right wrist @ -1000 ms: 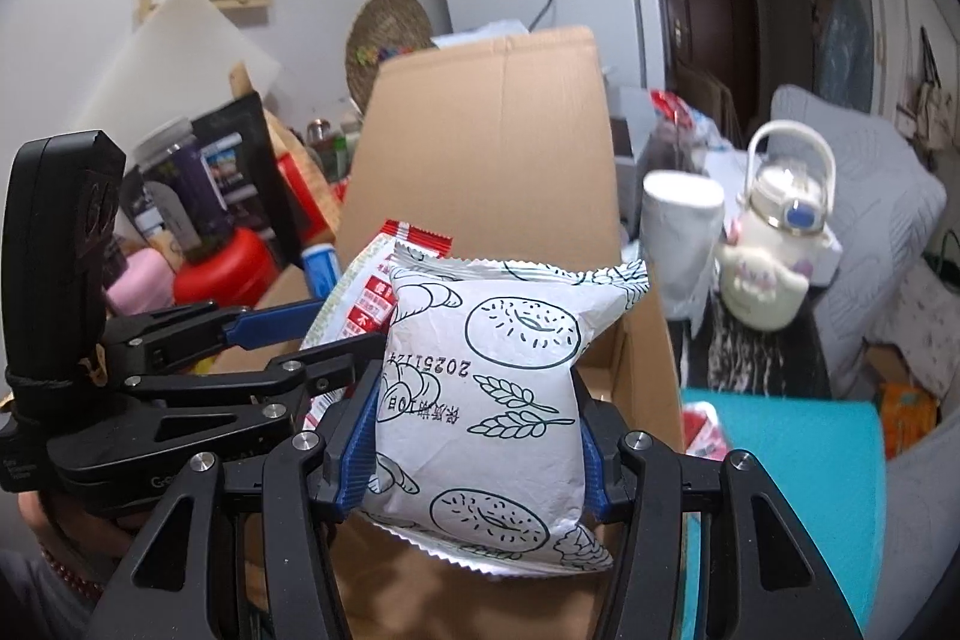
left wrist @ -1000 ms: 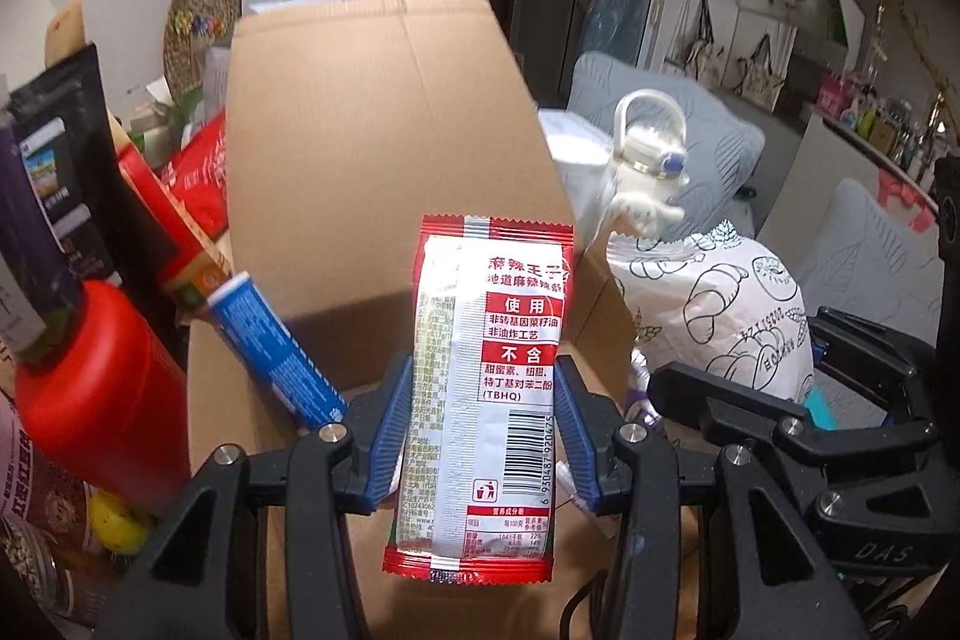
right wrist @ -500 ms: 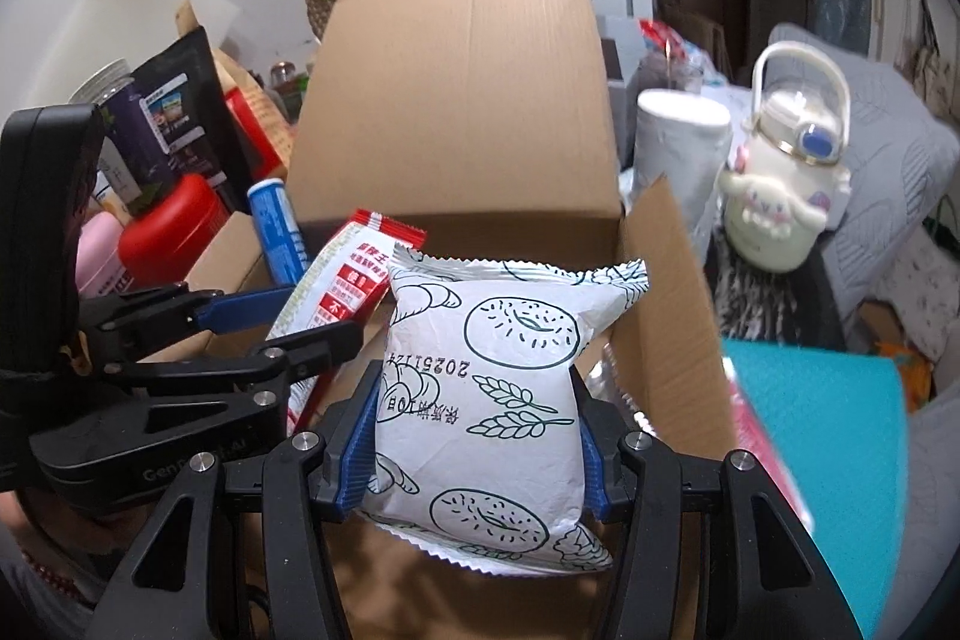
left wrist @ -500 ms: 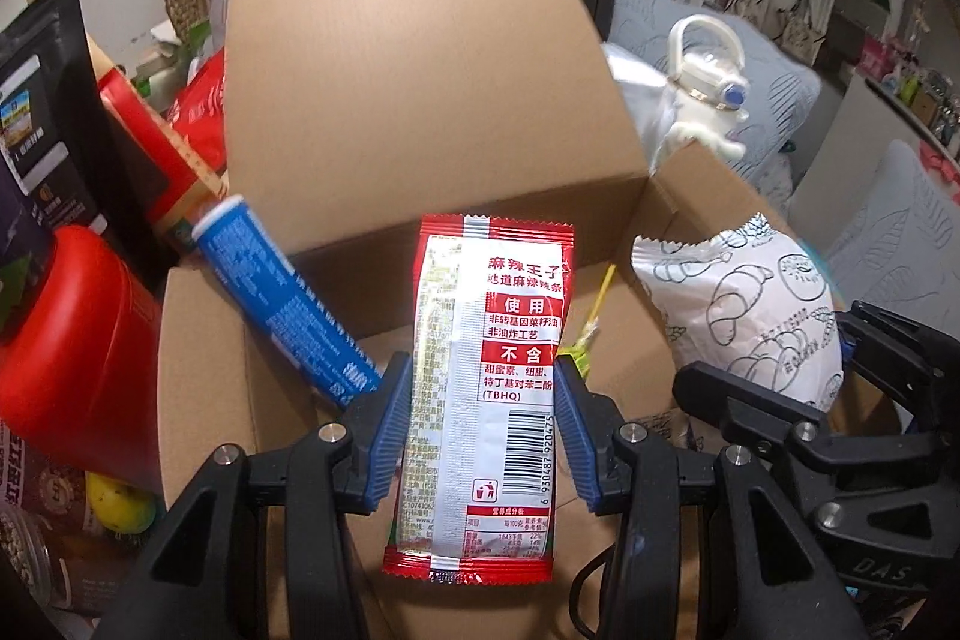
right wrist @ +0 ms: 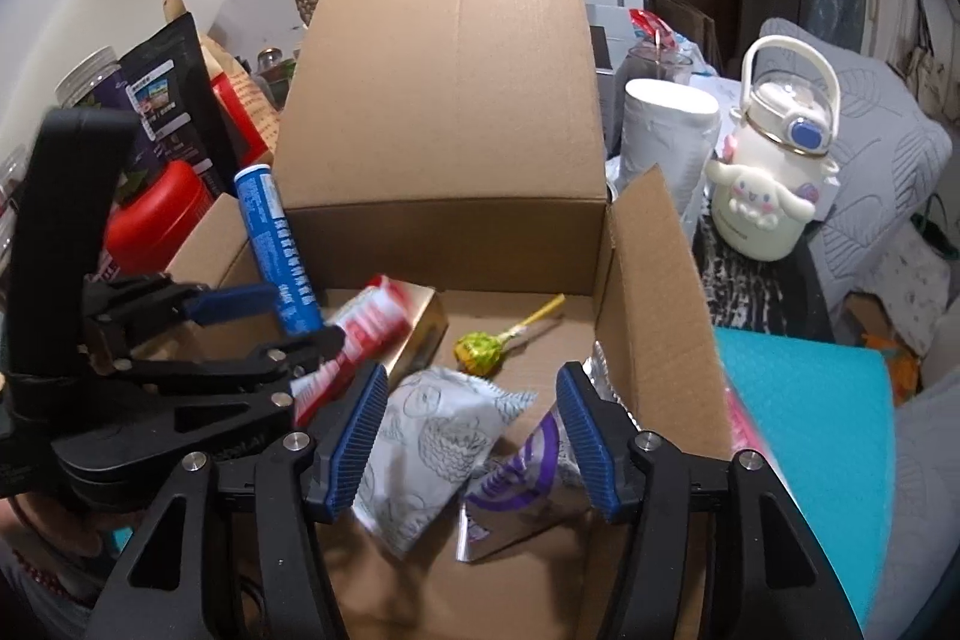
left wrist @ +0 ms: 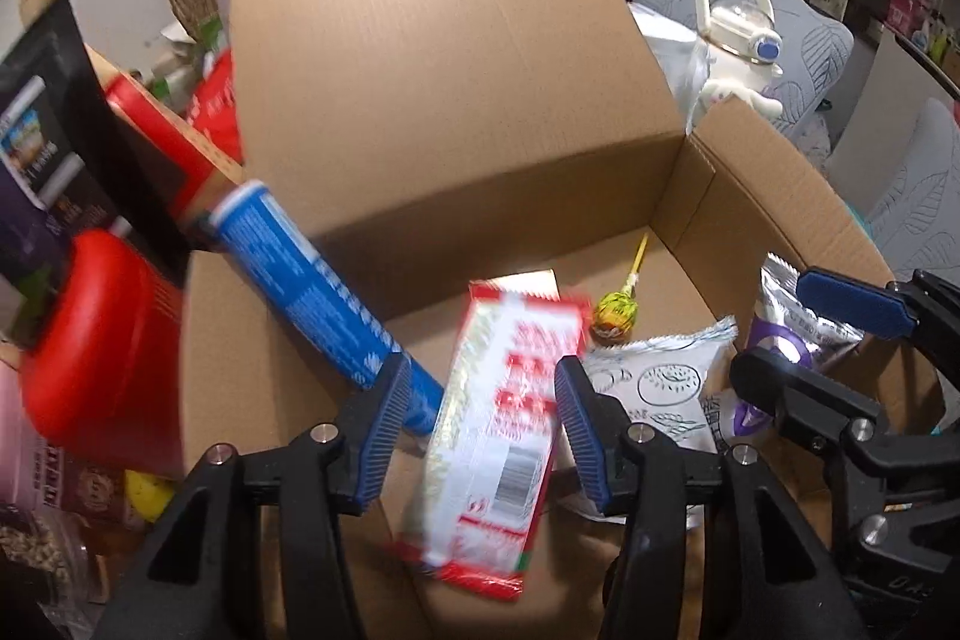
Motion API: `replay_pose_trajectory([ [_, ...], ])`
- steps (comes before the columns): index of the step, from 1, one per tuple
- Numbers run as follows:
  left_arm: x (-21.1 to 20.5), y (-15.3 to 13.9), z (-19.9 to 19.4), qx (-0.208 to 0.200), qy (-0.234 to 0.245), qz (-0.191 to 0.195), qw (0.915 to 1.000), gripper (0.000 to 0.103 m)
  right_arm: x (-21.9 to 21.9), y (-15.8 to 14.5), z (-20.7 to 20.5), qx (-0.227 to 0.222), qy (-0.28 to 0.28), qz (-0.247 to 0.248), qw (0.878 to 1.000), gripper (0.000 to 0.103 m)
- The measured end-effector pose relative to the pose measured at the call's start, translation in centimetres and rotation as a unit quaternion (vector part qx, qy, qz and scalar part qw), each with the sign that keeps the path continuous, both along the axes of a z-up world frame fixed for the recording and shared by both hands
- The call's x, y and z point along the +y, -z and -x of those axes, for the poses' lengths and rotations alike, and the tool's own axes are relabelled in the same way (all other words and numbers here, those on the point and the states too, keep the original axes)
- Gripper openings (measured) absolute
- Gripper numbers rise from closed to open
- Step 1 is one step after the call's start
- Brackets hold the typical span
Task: Organize snacks
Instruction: 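Open both grippers to drop the packet and pastry bag into the box, then withdraw both grippers from the box toward the snacks on the table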
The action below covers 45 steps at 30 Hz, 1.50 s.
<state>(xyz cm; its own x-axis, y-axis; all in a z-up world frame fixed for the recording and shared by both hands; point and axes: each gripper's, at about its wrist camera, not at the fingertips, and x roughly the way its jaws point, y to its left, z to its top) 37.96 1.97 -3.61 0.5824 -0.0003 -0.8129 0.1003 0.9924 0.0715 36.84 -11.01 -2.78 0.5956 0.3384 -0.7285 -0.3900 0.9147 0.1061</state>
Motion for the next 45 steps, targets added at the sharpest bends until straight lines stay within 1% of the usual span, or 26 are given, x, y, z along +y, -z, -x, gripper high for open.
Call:
replay_pose_trajectory([
  [2, 0.0, -0.5, 0.3, -0.008, 0.003, 0.0, 1.0, 0.066, -0.1, -0.1, 0.1, -0.002, 0.005, 0.004, 1.0, 0.059],
  [4, 0.0, -1.0, 0.6, -0.017, 0.003, -0.001, 0.9998, 0.069, -0.3, -0.3, 0.3, -0.003, 0.006, -0.001, 1.0, 0.059],
  [10, 0.5, -2.6, 1.4, -0.036, 0.005, 0.015, 0.9992, 0.069, -0.6, -1.6, 1.2, -0.019, 0.009, -0.009, 1.0, 0.059],
  [18, 1.0, -5.9, 3.7, -0.083, 0.009, 0.036, 0.9958, 0.069, -0.7, -4.9, 4.1, -0.071, 0.002, -0.02, 0.997, 0.059],
  [22, 1.2, -7.8, 5.6, -0.111, 0.014, 0.043, 0.9928, 0.069, -0.9, -6.5, 6.1, -0.101, 0.0, -0.022, 0.995, 0.059],
  [24, 1.1, -8.7, 6.5, -0.122, 0.019, 0.039, 0.9916, 0.069, -0.8, -7.4, 6.9, -0.116, 0.003, -0.017, 0.993, 0.059],
  [26, 1.0, -9.4, 7.7, -0.137, 0.022, 0.036, 0.9897, 0.069, -0.8, -8.6, 8.4, -0.146, 0.004, -0.013, 0.989, 0.059],
  [28, 1.0, -10.5, 9.1, -0.152, 0.027, 0.037, 0.9872, 0.069, -1.0, -9.7, 9.7, -0.161, 0.002, -0.02, 0.987, 0.059],
  [30, 1.1, -11.3, 10.2, -0.166, 0.031, 0.041, 0.9847, 0.069, -1.1, -10.5, 10.8, -0.172, 0.003, -0.026, 0.985, 0.059],
  [32, 1.1, -12.1, 11.5, -0.184, 0.03, 0.036, 0.9818, 0.069, -1.2, -11.1, 11.8, -0.182, 0.006, -0.025, 0.983, 0.059],
  [34, 1.1, -12.7, 13.0, -0.198, 0.03, 0.032, 0.9793, 0.069, -1.3, -11.4, 12.8, -0.183, 0.006, -0.025, 0.983, 0.059],
  [40, 1.0, -13.5, 16.3, -0.196, 0.054, 0.034, 0.9785, 0.069, -1.4, -12.4, 16.2, -0.192, 0.012, -0.024, 0.981, 0.059],
  [45, 0.7, -13.3, 19.0, -0.192, 0.079, 0.041, 0.9773, 0.069, -1.2, -12.8, 19.3, -0.201, 0.011, -0.021, 0.979, 0.059],
])
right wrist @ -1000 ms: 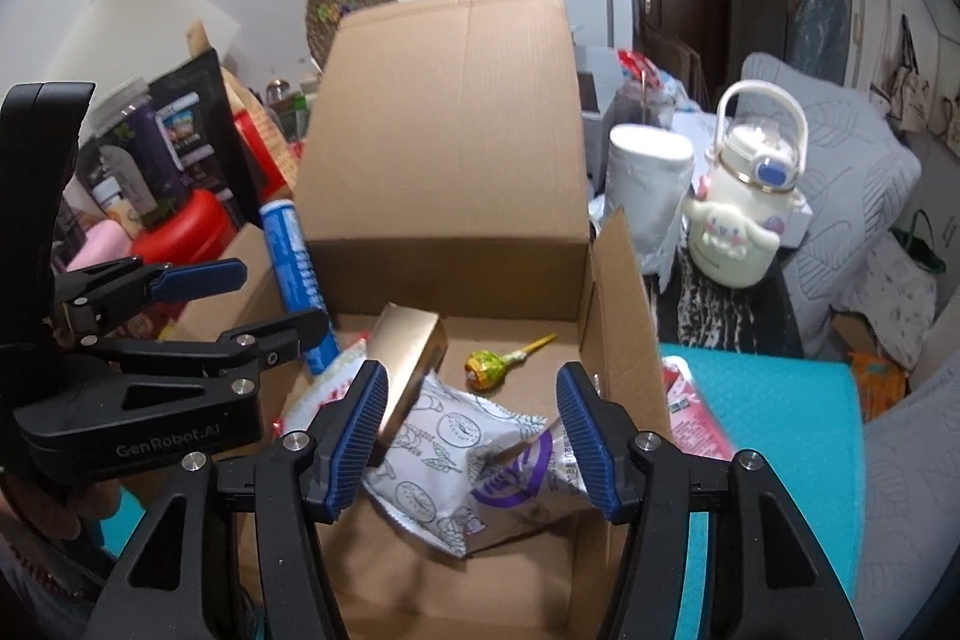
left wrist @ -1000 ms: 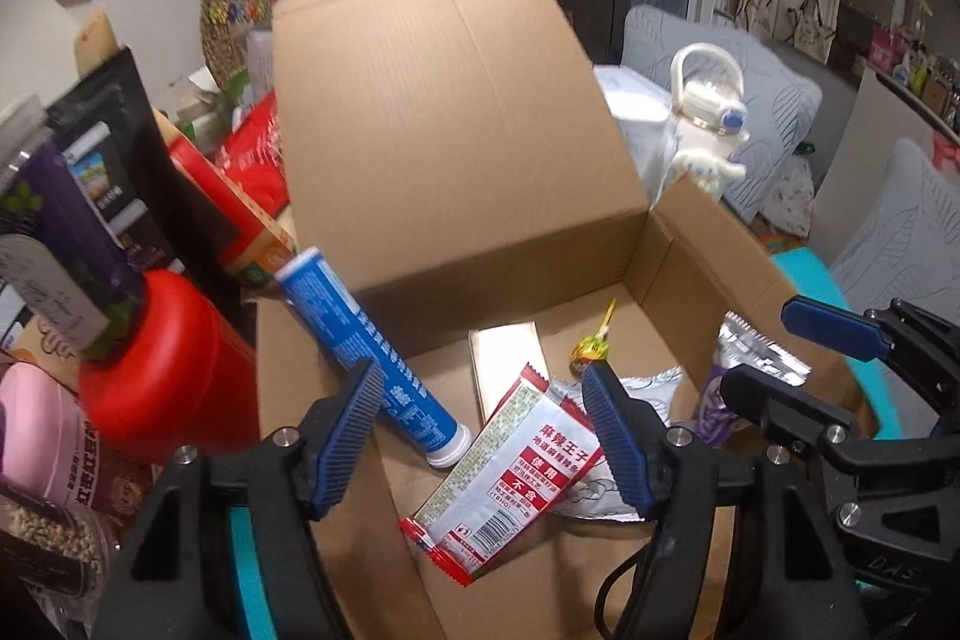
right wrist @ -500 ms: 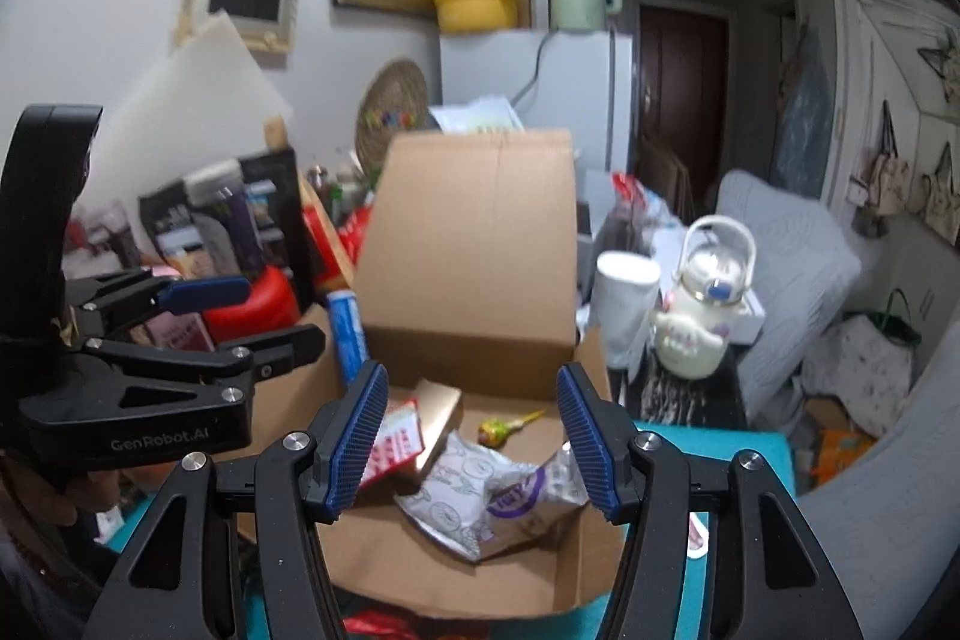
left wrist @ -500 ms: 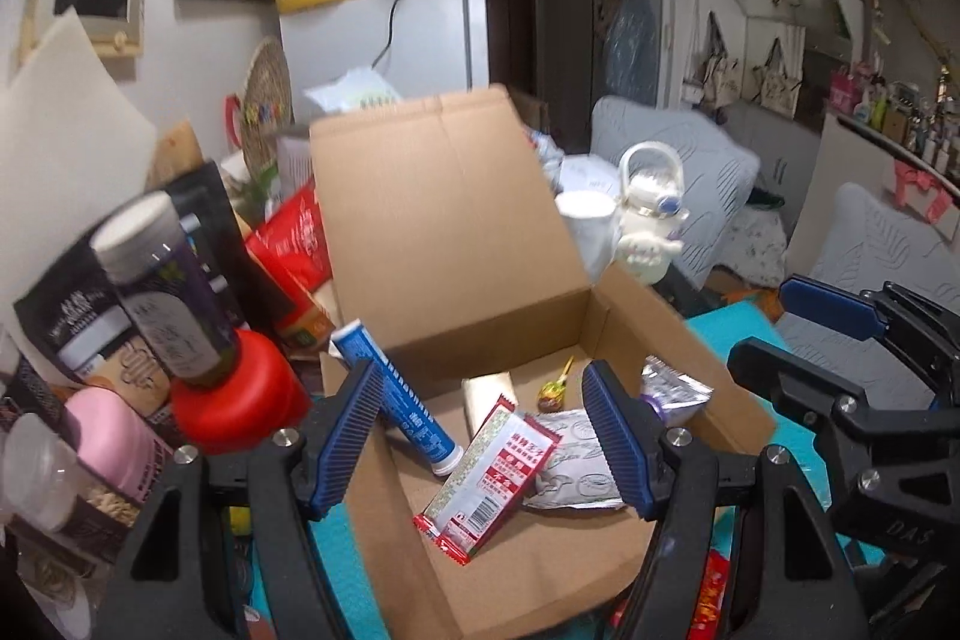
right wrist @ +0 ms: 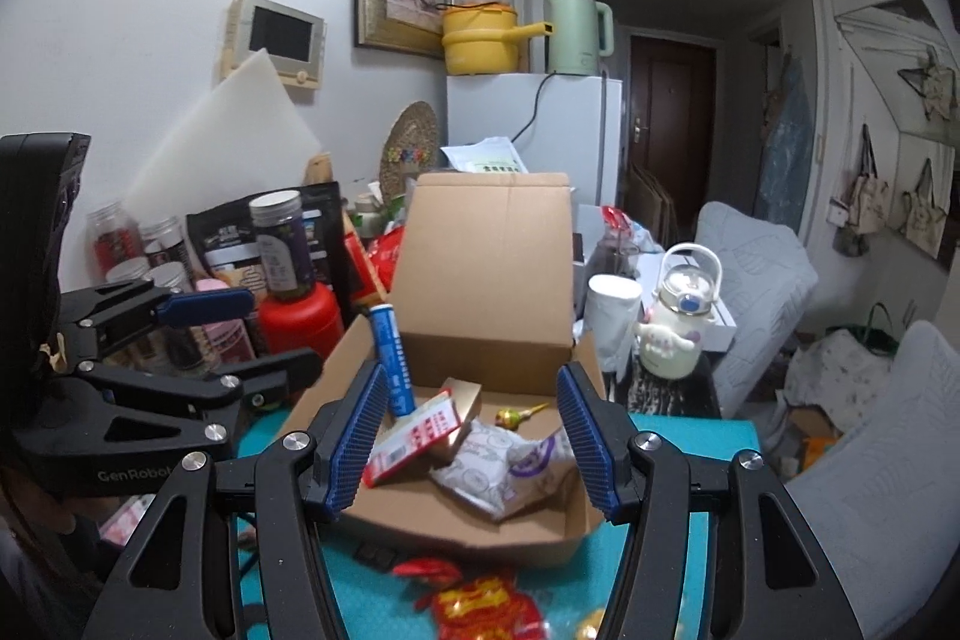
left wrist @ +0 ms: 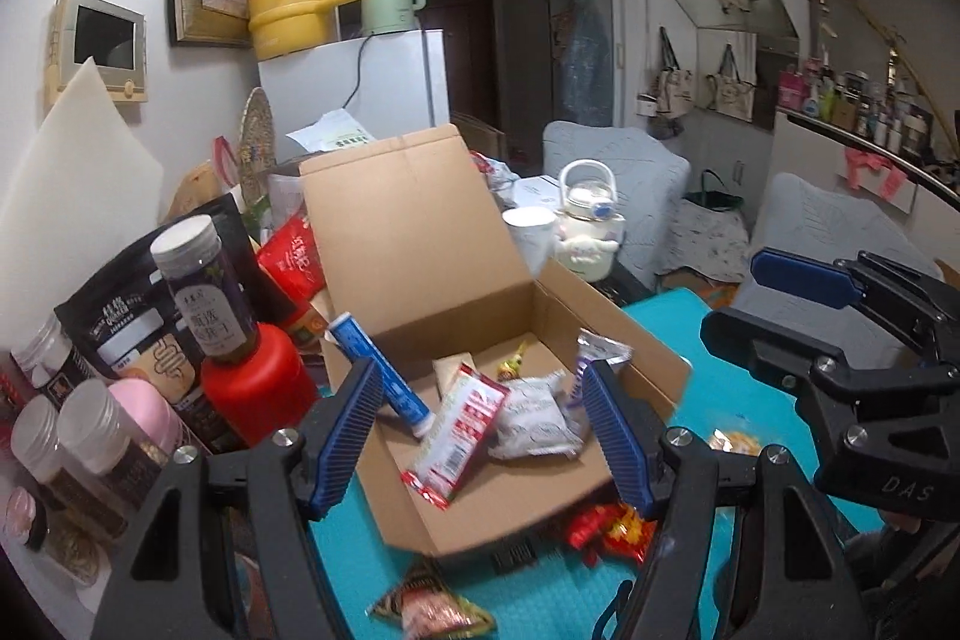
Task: Organize snacks
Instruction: 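Withdraw both grippers from the box toward the snacks on the table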
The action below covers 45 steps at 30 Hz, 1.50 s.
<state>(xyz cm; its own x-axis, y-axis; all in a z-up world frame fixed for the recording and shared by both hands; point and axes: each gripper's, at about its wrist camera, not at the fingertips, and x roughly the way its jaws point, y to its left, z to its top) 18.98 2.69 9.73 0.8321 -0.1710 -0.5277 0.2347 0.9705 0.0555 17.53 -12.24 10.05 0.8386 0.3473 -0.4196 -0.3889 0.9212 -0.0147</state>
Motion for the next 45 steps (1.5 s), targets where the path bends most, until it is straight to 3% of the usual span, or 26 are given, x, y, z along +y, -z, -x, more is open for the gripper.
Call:
replay_pose_trajectory([
  [10, 1.3, 2.5, 3.2, 0.026, -0.007, 0.007, 0.9996, 0.069, 0.3, 1.8, 3.9, 0.017, 0.001, -0.012, 1.0, 0.059],
  [23, 4.1, 7.8, 4.1, 0.086, -0.033, 0.047, 0.9947, 0.069, 0.2, 8.4, 5.6, 0.084, 0.029, -0.035, 0.995, 0.059],
  [39, 5.3, 14.2, 1.8, 0.16, -0.09, 0.024, 0.9827, 0.069, 0.5, 14.4, 5.3, 0.147, 0.044, -0.027, 0.988, 0.059],
  [45, 6.0, 16.7, 0.2, 0.194, -0.119, 0.017, 0.9736, 0.069, 0.7, 15.5, 4.7, 0.159, 0.041, -0.023, 0.986, 0.059],
])
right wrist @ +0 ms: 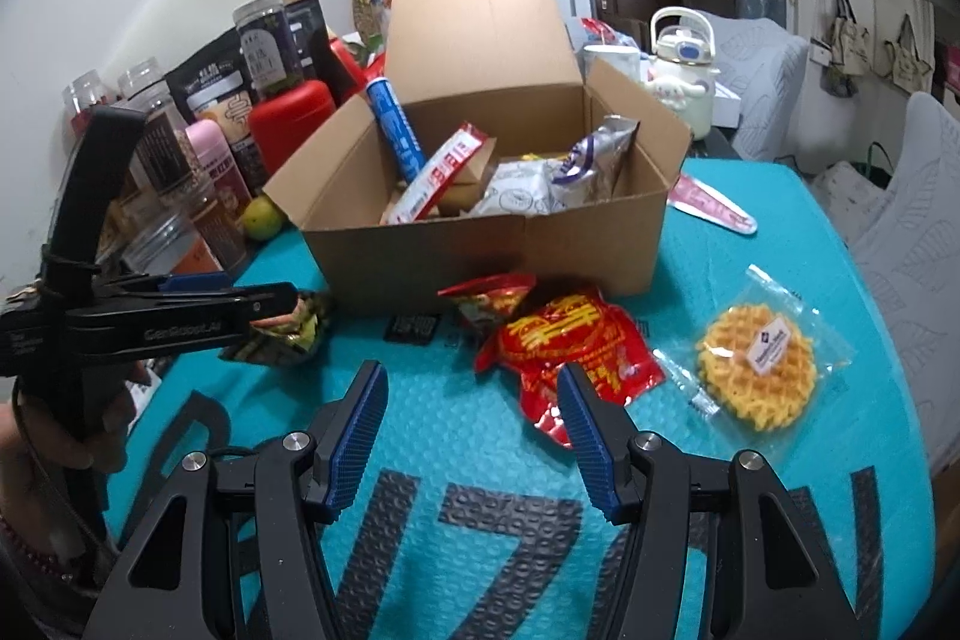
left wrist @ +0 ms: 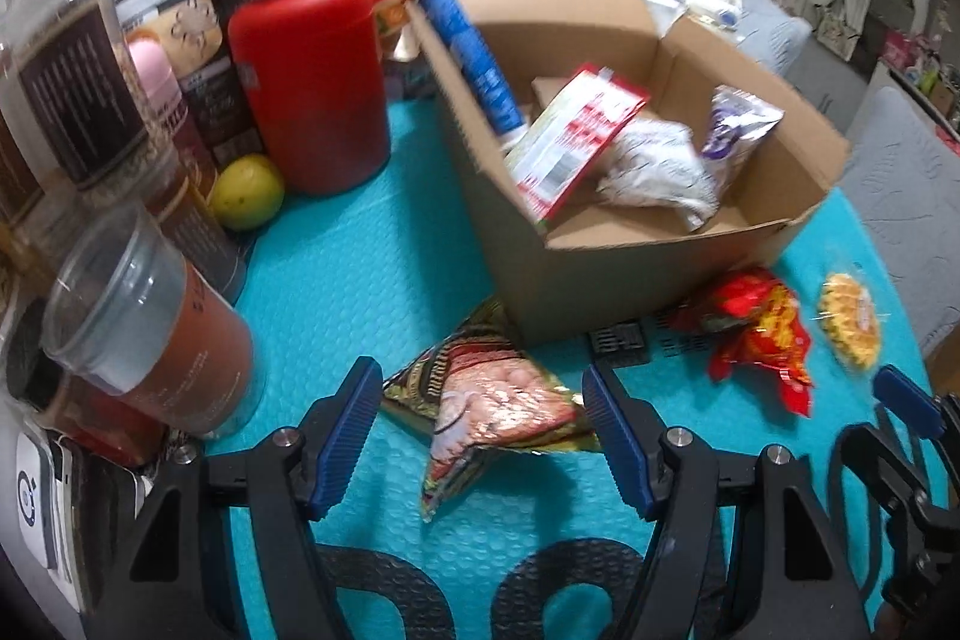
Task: Organize snacks
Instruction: 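Withdraw both grippers from the box toward the snacks on the table, then grasp the Nutritious Cereal bag with the left gripper while the right gripper grasps the red candy packet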
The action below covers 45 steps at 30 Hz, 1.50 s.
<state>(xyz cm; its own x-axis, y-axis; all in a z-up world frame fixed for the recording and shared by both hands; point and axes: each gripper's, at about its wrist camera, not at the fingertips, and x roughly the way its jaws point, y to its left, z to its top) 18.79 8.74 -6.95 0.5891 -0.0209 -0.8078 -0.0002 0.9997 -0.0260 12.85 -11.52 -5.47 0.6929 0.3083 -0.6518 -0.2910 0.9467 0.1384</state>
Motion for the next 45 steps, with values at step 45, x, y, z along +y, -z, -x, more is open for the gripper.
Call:
replay_pose_trajectory([
  [45, -3.9, 4.7, 0.3, 0.052, 0.074, 0.014, 0.9958, 0.066, -0.9, 5.7, -9.4, 0.06, -0.06, 0.06, 0.995, 0.087],
])
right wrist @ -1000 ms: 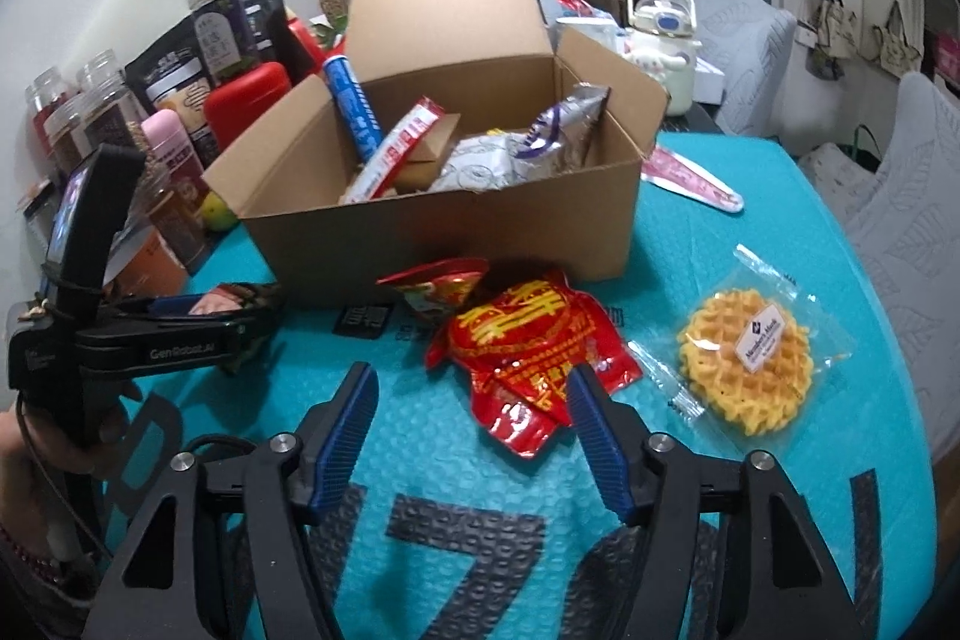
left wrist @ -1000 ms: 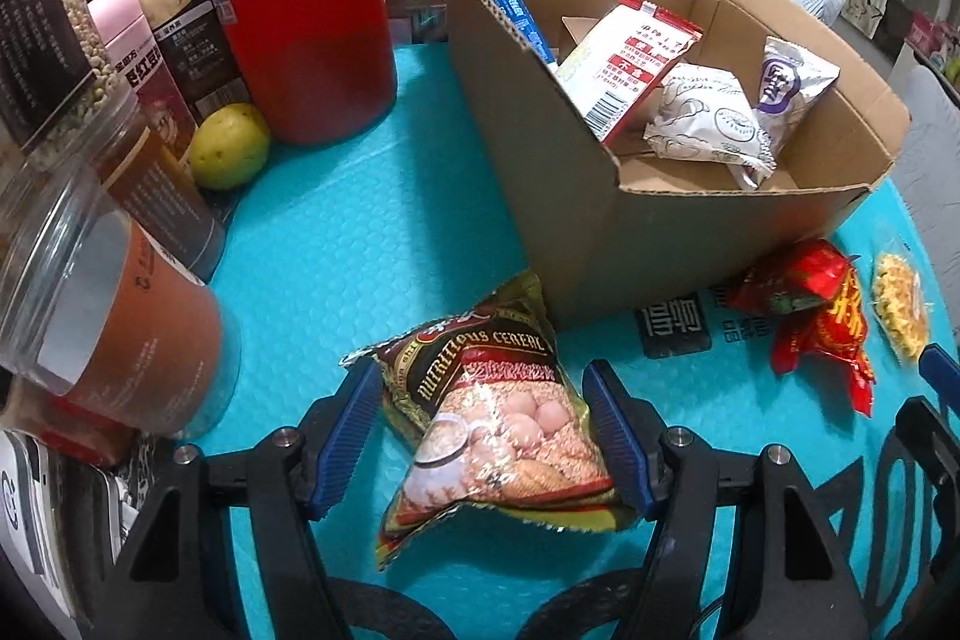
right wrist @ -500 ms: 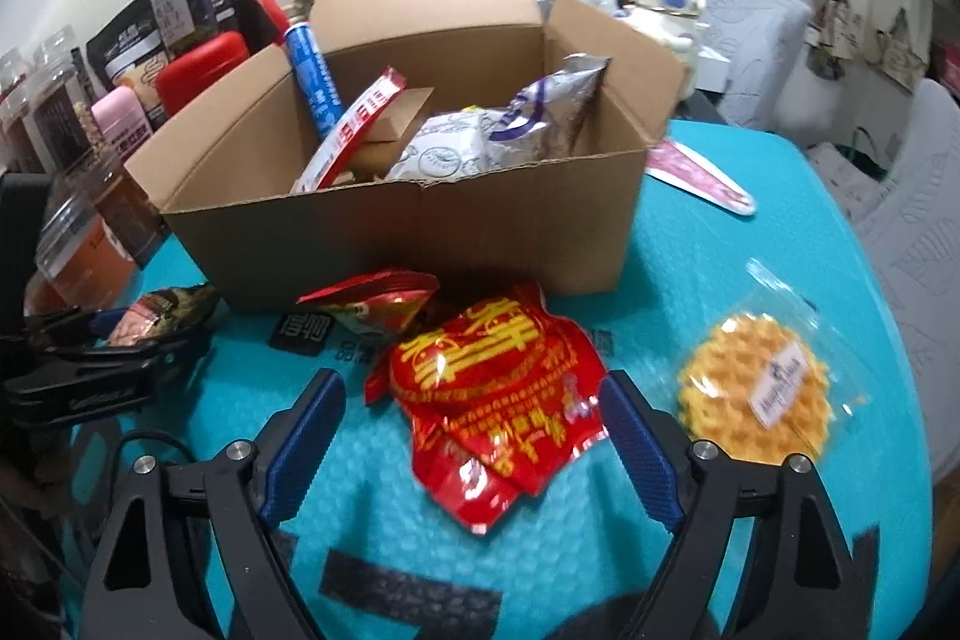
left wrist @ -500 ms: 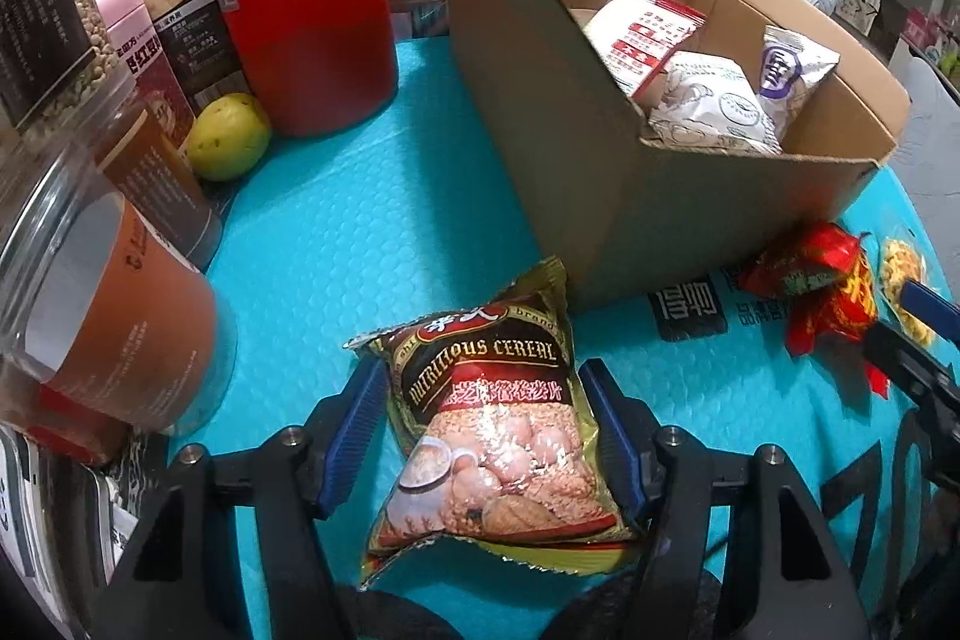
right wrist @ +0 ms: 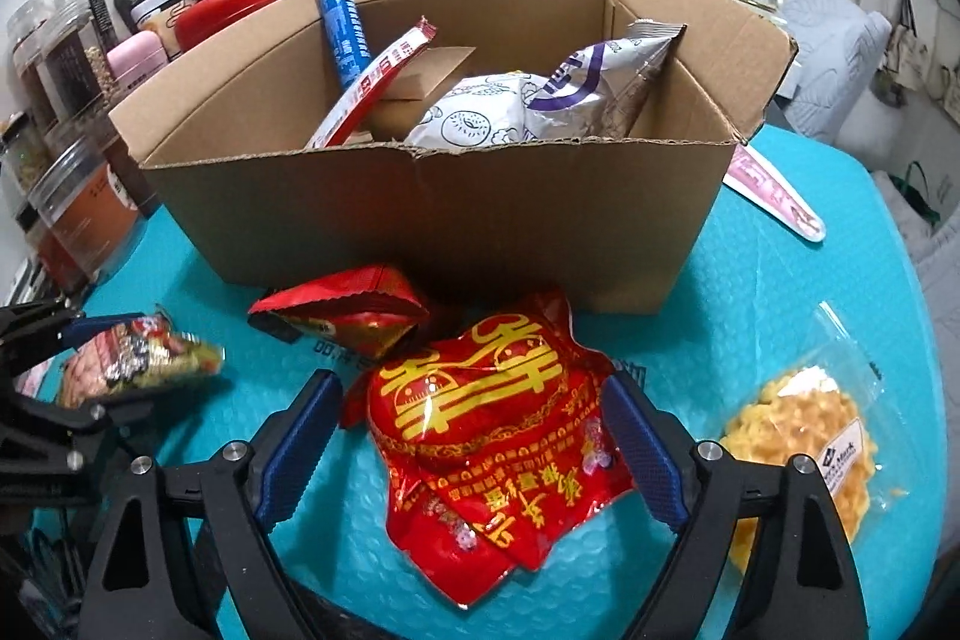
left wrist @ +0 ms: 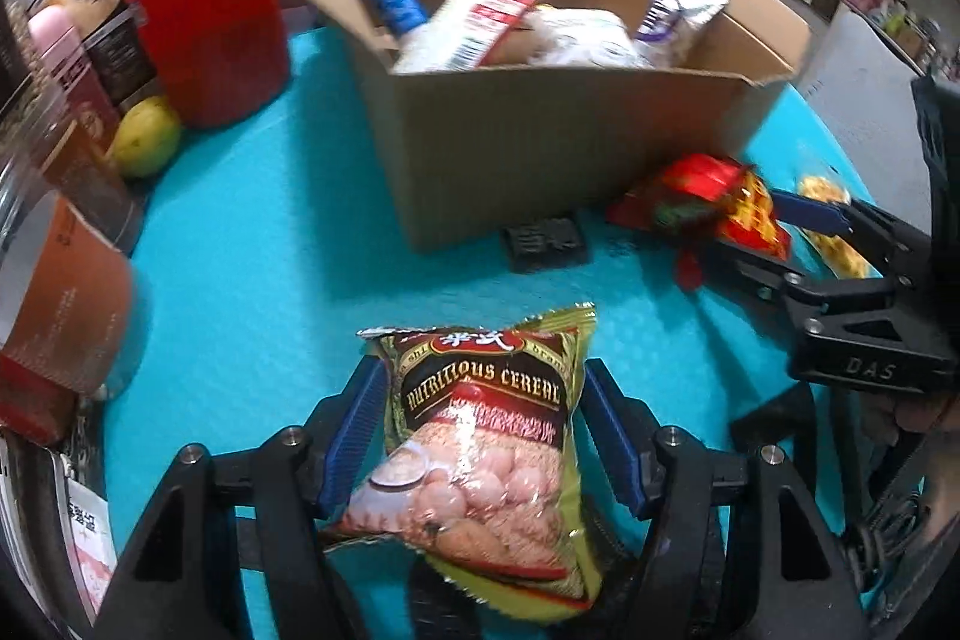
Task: Organize snacks
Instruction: 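Grasp the Nutritious Cereal bag with the left gripper while the right gripper grasps the red candy packet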
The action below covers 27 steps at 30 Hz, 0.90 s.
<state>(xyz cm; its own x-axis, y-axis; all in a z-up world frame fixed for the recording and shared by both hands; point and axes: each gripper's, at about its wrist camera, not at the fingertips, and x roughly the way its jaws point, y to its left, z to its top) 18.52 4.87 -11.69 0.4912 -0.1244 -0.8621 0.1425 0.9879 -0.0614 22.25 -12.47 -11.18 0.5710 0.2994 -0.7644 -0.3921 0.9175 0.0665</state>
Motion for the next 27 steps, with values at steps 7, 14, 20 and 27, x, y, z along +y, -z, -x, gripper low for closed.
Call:
replay_pose_trajectory([
  [7, -0.7, 0.0, 0.4, 0.005, 0.001, -0.005, 1.0, 0.066, 0.0, -0.3, 1.2, -0.01, 0.0, 0.013, 1.0, 0.067],
  [14, -0.9, 0.1, 1.3, 0.008, 0.002, 0.001, 1.0, 0.066, 0.0, -0.5, 3.8, -0.014, -0.001, 0.013, 1.0, 0.061],
  [20, -1.9, -0.1, 2.4, 0.014, 0.009, 0.004, 0.9999, 0.066, -0.7, -0.4, 6.7, -0.008, -0.007, 0.008, 1.0, 0.061],
  [27, -2.4, -0.1, 2.9, 0.017, 0.013, 0.008, 0.9997, 0.066, -2.1, 0.0, 10.0, 0.026, 0.005, -0.006, 1.0, 0.055],
])
